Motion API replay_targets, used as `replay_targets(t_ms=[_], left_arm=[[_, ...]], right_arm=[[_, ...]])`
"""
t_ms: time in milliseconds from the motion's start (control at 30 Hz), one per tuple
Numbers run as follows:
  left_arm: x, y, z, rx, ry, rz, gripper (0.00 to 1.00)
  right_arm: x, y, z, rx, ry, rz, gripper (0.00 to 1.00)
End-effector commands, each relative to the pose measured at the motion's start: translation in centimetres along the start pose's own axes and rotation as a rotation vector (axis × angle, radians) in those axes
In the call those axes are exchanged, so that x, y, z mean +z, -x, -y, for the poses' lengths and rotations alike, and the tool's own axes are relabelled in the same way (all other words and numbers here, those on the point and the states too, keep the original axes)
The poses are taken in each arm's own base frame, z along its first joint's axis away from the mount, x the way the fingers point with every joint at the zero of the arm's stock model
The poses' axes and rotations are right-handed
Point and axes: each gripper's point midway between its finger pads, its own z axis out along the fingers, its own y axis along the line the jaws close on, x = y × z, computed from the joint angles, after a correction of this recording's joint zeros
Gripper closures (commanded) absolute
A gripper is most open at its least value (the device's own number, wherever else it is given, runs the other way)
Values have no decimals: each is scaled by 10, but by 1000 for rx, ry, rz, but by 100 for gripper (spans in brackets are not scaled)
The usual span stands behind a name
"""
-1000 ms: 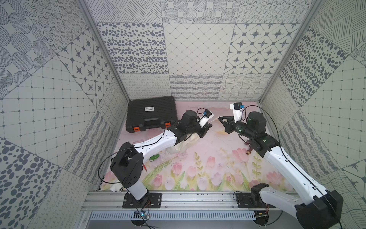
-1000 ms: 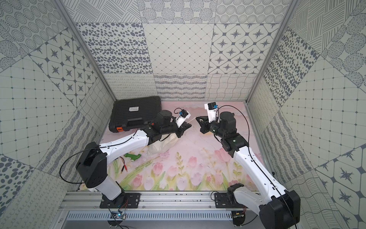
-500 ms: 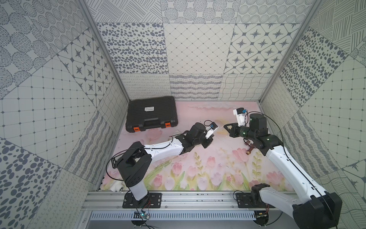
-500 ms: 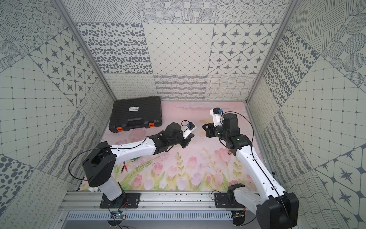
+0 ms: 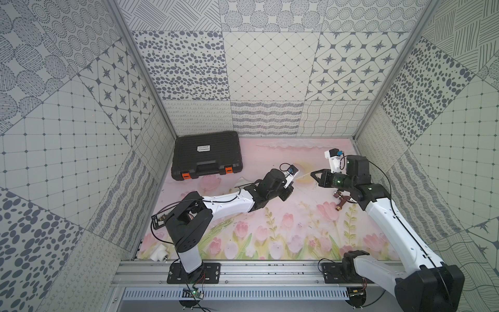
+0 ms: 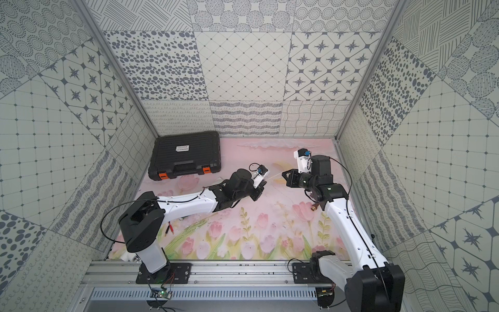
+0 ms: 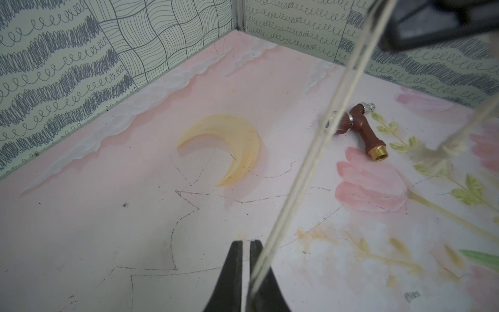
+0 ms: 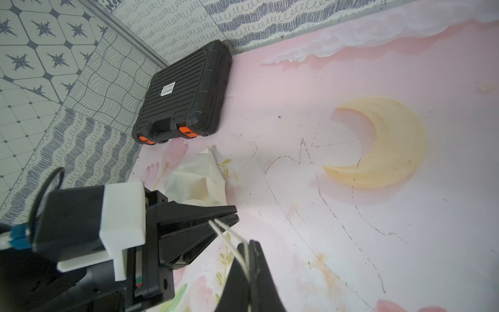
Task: Close the soil bag
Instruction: Frap the soil bag at the center of the board.
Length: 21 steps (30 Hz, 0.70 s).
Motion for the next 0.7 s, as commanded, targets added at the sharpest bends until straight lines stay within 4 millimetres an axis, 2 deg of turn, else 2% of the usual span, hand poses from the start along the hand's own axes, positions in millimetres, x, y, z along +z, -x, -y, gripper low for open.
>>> replay_targets(t_ms=[0,333,500,667], left_arm=[[-126,-231,-67,210,365,-1107,89],[-146,-252,-80,280,460,-1227,83],[-157,-263,-82,302,479,-1294,83],[-159,-266,-85,325,492,-1310,84]], right_arm=[[-115,161,-12,-161,-143,716,100],[-123,157,13,-121,-213,726,100],[-126,153,25,-86,-235,719,100],[-123,147,34,-64,-248,693,100]])
